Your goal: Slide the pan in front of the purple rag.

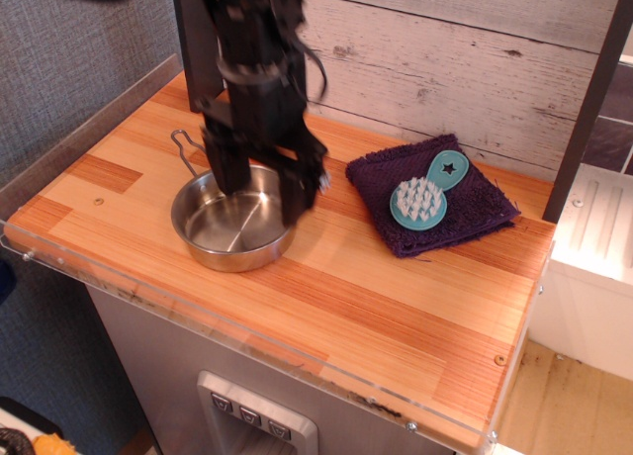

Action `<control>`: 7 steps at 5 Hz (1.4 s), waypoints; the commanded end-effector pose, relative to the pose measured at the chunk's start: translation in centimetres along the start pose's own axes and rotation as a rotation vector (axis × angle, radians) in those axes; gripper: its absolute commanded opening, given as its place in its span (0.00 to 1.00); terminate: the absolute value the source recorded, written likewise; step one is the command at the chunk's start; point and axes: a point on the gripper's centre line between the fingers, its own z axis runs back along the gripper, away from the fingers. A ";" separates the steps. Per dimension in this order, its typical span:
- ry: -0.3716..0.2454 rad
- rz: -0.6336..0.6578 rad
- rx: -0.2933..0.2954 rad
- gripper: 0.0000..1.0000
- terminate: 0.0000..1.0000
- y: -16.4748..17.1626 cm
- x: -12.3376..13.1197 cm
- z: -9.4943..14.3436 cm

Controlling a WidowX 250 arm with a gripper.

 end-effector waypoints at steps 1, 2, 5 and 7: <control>0.012 -0.008 0.033 1.00 0.00 -1.5 0.1 -1.5; 0.040 -0.003 0.048 1.00 0.00 -1.6 0.0 -2.6; 0.046 0.001 0.035 0.00 0.00 -1.2 -0.1 -3.0; 0.017 0.025 0.016 0.00 0.00 -0.8 -0.1 -2.0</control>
